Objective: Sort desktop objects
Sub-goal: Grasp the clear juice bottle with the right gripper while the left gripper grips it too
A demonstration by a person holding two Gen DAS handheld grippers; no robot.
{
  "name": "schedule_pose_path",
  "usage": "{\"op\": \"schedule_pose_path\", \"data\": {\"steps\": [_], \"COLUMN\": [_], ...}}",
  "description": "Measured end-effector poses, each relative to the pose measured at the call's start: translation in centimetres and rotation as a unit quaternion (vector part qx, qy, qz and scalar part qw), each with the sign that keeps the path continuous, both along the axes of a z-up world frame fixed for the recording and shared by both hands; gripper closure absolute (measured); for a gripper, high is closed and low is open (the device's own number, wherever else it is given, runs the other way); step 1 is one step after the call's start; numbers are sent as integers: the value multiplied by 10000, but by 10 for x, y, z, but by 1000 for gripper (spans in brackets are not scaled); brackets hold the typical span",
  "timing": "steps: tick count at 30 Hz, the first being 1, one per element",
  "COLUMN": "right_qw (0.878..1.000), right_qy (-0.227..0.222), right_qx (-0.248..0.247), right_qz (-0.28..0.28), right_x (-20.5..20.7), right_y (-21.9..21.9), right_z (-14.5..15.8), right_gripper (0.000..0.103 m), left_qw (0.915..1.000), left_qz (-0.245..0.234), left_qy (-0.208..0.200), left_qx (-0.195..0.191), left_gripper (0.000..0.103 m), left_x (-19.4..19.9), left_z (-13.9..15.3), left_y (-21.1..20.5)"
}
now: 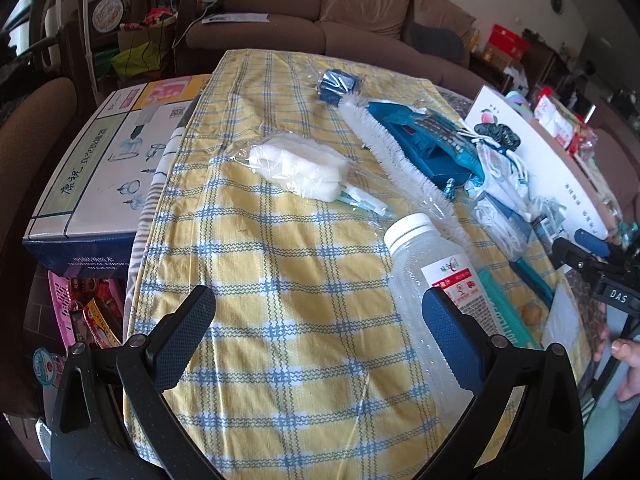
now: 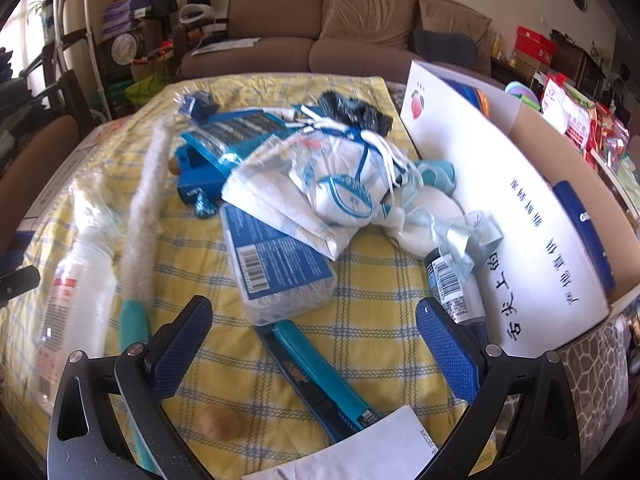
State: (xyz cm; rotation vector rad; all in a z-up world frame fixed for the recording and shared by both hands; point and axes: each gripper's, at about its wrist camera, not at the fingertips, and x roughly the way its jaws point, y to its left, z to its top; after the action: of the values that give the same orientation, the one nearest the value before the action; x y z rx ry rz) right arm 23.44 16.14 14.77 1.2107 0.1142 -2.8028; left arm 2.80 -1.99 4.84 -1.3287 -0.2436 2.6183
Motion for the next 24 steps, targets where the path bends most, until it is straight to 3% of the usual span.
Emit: {"op": "schedule_pose_path", "data": {"steps": [7, 15, 24], "right_qw": [9956, 9930, 9954], "right_qy": [181, 24, -230], "right_qx": [-775, -686, -242], "right_qz": [504, 957, 896], "right_x": [55, 80, 68], "right_y": [-44, -124, -151], "right_z": [32, 11, -23], "right_gripper": [0, 2, 8], "left_qw": [9994, 9975, 9965], "left_qz": [43, 130, 214], "left_qy": [192, -26, -155], "left_qx": [300, 693, 788], "left_gripper": [0, 0, 0], "left_x": [23, 33, 36], "left_z": [25, 22, 14], "left_y": [-5, -17, -28]}}
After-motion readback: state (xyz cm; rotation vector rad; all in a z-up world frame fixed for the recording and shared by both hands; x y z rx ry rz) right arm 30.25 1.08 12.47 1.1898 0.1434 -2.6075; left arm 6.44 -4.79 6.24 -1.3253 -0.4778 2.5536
